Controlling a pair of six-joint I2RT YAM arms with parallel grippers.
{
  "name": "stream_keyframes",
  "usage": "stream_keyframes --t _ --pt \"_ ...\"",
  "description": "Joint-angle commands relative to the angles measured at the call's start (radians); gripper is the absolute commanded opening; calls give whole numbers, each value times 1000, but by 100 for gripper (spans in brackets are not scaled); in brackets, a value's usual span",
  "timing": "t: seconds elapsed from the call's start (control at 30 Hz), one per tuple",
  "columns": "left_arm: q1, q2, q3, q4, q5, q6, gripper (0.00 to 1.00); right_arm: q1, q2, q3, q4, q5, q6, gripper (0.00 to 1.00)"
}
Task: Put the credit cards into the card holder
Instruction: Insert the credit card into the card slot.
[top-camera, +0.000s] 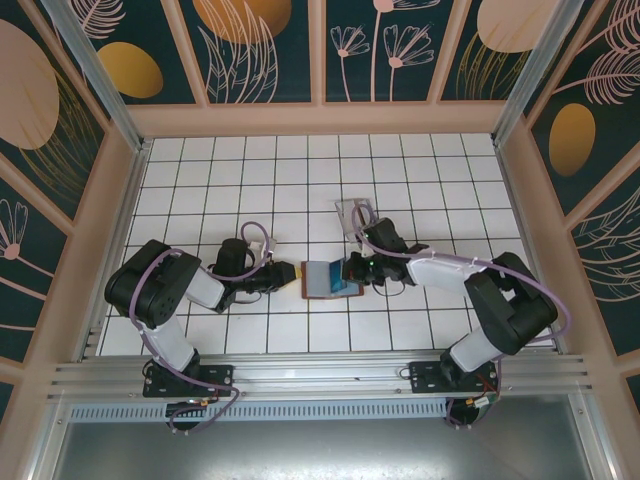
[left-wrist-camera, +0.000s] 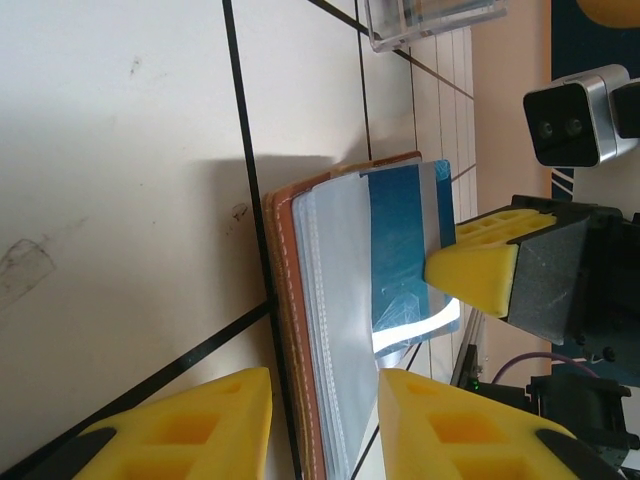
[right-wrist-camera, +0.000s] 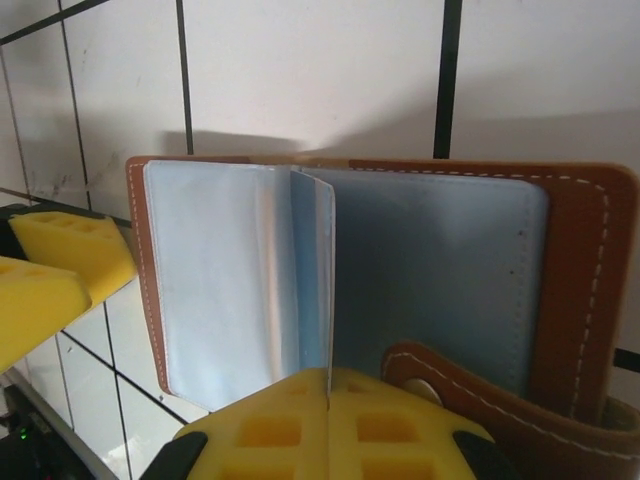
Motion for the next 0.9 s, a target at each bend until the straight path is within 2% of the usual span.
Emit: stream_keyframes --t 0.0,0.2,0.23,0.6,0.87 --pt "-22 16 1 -88 -31 28 35 -30 -39 -56 43 -54 -2 0" --pt "-43 21 24 -133 -63 43 32 -59 -80 -114 133 -162 9 0" --pt "-46 24 27 -137 -65 44 32 -91 -82 -121 141 -170 10 0" --pt "-65 6 46 -203 -111 67 32 -121 -121 -175 223 -223 22 0" --pt "-83 18 67 -222 -118 69 31 -139 -61 -209 298 -267 24 0"
